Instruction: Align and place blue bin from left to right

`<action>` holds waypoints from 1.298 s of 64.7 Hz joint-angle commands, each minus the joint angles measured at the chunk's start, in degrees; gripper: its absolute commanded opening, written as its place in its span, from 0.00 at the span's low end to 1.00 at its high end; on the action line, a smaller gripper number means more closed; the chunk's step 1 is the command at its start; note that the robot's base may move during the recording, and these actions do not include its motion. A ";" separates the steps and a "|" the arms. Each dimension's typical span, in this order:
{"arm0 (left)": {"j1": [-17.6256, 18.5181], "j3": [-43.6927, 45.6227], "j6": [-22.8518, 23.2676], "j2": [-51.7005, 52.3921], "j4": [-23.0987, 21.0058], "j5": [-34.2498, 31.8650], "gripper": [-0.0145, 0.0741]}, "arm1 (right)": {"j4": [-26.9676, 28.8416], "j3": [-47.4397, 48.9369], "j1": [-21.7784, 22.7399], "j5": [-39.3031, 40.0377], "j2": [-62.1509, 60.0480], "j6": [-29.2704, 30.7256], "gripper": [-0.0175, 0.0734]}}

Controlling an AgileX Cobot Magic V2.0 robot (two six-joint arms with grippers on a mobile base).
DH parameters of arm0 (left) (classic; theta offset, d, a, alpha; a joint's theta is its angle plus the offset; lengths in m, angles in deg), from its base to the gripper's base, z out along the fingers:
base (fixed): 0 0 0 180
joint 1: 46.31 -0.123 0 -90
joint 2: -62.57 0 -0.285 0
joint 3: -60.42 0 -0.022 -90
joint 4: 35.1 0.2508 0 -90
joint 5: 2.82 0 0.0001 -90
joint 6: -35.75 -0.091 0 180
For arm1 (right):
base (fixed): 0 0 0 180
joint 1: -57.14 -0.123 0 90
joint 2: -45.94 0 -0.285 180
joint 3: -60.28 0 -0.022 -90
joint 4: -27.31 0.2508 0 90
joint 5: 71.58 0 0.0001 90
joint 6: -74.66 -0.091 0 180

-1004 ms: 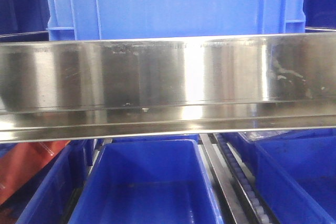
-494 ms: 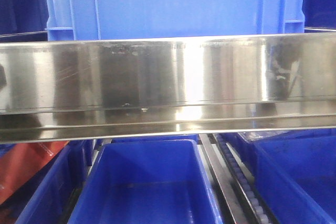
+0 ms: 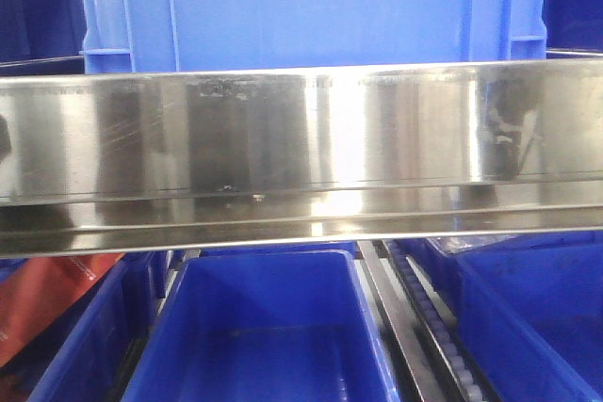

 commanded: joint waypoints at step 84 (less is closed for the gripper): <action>-0.24 0.07 -0.08 0.35 -0.38 -1.13 0.04 | 12.28 -20.96 20.76 20.77 -0.35 9.52 0.11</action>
